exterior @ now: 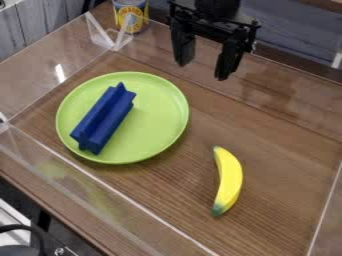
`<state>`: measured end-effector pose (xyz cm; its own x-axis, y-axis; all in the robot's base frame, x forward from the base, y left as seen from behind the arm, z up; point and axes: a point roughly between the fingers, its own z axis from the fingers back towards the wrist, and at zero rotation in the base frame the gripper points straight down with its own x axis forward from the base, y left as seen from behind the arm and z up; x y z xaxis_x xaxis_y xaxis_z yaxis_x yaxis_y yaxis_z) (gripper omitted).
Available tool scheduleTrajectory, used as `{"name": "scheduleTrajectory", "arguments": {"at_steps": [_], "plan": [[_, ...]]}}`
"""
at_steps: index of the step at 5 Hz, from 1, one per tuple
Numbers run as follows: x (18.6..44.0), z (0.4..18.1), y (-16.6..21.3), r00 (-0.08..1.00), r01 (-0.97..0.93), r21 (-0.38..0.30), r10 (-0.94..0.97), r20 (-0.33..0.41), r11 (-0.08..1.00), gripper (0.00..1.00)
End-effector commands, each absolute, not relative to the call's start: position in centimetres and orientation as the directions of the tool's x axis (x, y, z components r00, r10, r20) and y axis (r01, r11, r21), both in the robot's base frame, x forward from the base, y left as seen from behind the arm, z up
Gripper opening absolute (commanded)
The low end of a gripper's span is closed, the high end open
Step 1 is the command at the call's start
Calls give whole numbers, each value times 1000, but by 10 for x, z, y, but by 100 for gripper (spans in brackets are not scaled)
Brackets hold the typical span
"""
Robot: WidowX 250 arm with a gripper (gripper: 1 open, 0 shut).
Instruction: Put the banana in the green plate
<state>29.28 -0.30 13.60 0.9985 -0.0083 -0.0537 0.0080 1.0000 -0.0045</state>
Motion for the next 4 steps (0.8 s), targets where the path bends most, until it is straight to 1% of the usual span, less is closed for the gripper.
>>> {"name": "scheduleTrajectory", "arguments": {"at_steps": [1, 2, 4], "plan": [[285, 131, -11, 998, 1, -9, -1, -60, 1000, 100], [269, 126, -28, 999, -14, -20, 13, -48, 1000, 100], [248, 121, -61, 999, -44, -43, 44, 2, 998, 100]]}}
